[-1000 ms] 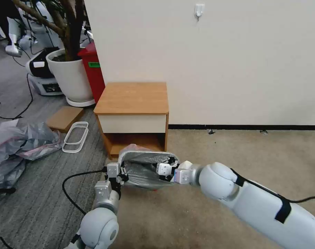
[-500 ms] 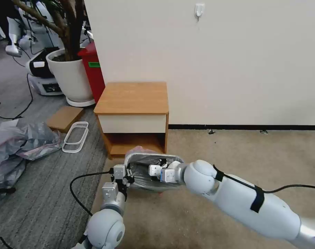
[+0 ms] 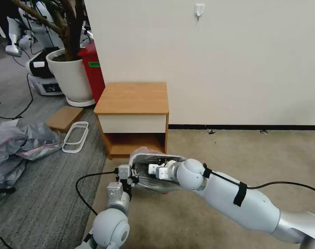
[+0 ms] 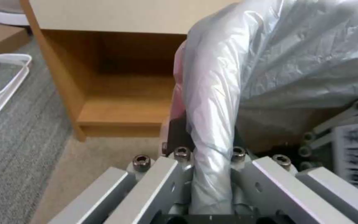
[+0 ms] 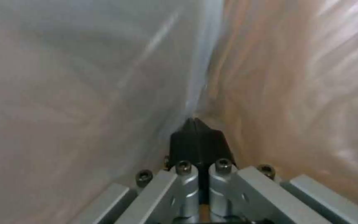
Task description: Pick up the garbage bag from the table and place it over the trash can.
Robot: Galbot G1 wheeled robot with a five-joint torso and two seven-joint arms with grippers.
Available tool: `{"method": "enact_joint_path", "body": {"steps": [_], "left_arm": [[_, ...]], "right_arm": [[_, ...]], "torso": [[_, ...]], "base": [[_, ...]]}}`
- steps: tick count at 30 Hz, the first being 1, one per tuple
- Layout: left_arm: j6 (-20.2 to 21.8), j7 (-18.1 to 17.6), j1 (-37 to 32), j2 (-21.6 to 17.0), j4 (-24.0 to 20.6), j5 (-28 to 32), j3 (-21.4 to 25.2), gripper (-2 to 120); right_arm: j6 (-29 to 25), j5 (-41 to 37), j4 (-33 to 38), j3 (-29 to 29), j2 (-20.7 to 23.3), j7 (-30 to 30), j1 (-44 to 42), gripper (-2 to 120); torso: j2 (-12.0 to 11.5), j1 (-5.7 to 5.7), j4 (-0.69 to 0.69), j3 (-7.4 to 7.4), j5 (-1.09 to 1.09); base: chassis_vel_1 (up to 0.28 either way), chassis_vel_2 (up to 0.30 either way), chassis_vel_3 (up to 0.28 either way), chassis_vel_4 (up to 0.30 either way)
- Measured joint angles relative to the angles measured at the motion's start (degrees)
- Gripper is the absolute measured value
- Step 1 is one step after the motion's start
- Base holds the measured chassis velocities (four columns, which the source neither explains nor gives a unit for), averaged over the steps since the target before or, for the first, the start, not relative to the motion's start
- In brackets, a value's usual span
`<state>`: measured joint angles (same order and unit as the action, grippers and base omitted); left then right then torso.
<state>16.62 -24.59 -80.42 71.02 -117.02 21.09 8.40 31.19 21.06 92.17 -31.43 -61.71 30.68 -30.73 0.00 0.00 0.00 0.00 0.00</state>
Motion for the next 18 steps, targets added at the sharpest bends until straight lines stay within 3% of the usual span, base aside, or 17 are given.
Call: {"method": "enact_joint_path", "body": {"steps": [18], "left_arm": [[-0.01, -0.04, -0.32, 0.71, 0.07, 0.00, -0.54, 2]], "right_arm": [[-0.61, 2.05, -8.02, -0.69, -3.93, 0.91, 0.50, 0]], "torso": [[0.00, 0.00, 0.00, 0.00, 0.00]], "base": [[0.000, 0.000, 0.000, 0.000]]}}
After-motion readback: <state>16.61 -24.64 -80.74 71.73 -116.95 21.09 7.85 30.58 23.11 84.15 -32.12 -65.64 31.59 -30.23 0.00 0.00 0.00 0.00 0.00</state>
